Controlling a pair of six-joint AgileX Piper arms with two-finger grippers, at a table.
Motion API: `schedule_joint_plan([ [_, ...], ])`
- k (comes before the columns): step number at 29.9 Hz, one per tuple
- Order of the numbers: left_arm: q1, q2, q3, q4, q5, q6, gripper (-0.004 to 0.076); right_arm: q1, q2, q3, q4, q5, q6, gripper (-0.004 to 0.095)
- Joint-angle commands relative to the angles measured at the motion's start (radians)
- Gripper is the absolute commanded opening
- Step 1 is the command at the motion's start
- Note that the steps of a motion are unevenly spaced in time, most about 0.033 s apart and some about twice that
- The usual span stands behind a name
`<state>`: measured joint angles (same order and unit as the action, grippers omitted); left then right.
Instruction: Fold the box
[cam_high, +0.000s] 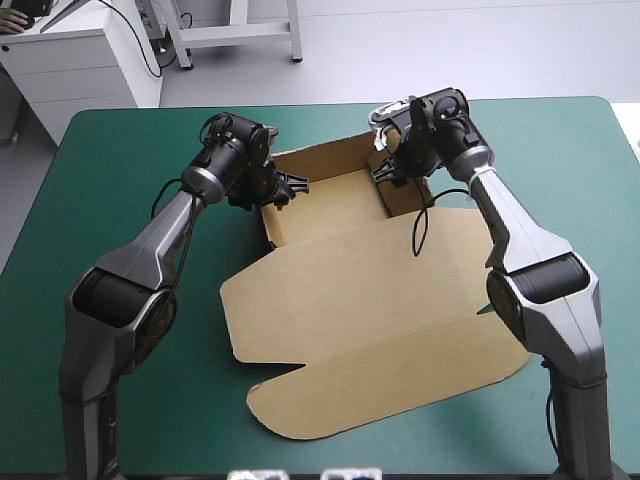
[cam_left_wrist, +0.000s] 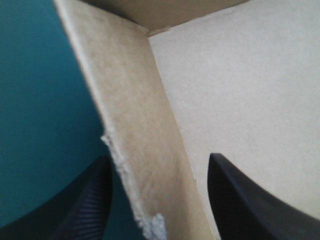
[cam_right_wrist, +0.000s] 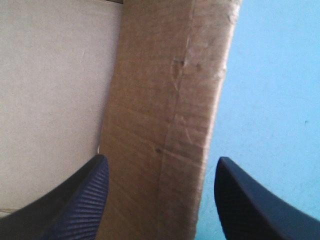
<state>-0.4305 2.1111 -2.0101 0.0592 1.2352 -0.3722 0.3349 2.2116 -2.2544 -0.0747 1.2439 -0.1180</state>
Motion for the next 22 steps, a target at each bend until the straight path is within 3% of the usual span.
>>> schedule_joint_plan([
  [1,-0.007,-0.099,-0.030,0.022,0.050,-0.028,0.0406,-0.016,-0.102,-0.033,-0.018,0.007,0.004,0.0575],
  [15,-0.007,-0.338,-0.030,0.067,0.050,-0.004,0.0326,-0.024,-0.303,-0.031,0.009,0.007,0.013,0.0556],
  [19,-0.007,-0.450,-0.030,0.067,0.050,0.120,0.0153,-0.024,-0.350,-0.031,-0.012,0.007,-0.005,0.0449],
  [22,-0.007,-0.543,-0.030,0.067,0.050,0.196,-0.0012,-0.024,-0.374,-0.031,-0.025,0.007,-0.005,0.0273],
])
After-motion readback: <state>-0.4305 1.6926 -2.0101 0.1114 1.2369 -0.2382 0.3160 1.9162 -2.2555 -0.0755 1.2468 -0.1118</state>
